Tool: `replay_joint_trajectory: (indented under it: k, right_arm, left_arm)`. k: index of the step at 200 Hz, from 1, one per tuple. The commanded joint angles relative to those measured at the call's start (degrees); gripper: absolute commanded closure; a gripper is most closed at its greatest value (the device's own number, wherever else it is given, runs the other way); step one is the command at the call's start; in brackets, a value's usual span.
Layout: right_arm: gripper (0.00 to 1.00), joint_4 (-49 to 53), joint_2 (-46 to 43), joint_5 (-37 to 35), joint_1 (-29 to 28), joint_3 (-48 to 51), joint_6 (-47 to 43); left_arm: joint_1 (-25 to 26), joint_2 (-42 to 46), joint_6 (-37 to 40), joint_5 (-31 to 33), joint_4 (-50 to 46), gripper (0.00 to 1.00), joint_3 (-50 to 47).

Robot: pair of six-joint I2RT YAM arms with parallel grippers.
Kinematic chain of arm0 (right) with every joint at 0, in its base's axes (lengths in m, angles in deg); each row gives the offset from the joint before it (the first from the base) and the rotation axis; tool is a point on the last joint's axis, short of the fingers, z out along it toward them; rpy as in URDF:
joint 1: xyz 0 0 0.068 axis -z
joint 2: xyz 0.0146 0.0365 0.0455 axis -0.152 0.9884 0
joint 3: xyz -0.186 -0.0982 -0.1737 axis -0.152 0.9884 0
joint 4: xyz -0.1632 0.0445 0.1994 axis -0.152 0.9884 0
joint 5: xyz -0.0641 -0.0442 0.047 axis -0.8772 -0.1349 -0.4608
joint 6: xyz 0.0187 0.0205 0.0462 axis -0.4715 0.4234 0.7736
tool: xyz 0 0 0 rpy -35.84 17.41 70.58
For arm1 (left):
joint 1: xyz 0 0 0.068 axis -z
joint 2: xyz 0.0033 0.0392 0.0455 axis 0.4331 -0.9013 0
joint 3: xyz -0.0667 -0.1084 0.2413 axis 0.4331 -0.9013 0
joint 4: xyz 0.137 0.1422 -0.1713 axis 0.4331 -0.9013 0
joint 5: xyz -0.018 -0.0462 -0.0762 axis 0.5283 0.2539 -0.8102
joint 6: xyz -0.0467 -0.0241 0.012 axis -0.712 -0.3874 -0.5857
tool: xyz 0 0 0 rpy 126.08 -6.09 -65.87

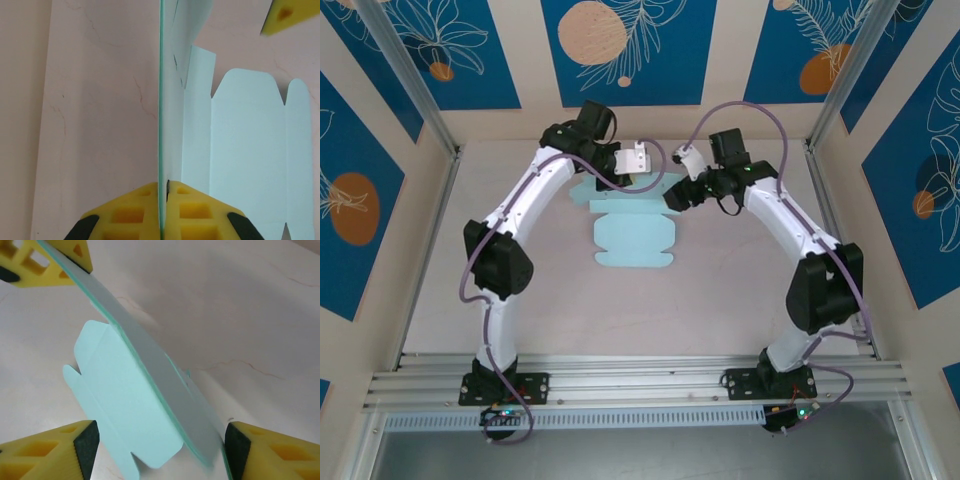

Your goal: Fold the paper box

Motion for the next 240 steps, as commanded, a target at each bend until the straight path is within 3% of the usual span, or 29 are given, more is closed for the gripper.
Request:
replay_joint_trajectory:
  k: [1,58,143,195,240]
  right_arm:
    - [0.29,-4.6,-6.0,-0.2,2.1,3.4,8.2]
    - [0.29,-6.9,-15.0,-6.2,6.3,11.2,21.7]
    - [0.29,-8.3,-19.7,-6.1,12.2,23.5,36.7]
    - [0.29,-13.8,-16.4,0.0,16.0,28.8,42.0]
    - [0.29,-16.7,-8.6,4.0,17.3,27.0,45.0]
  left_arm:
    - [0.9,-0.9,-2.0,3.4,4.2,1.0,-1.0]
    - [2.6,-2.2,-4.6,1.3,4.1,1.0,-2.0]
    - [5.5,-3.6,-7.6,5.8,8.3,1.0,-5.4]
    - [5.9,-2.6,-8.2,8.5,13.3,1.0,-9.7]
    - [5.9,-2.0,-8.3,10.8,19.4,0.98,-14.5]
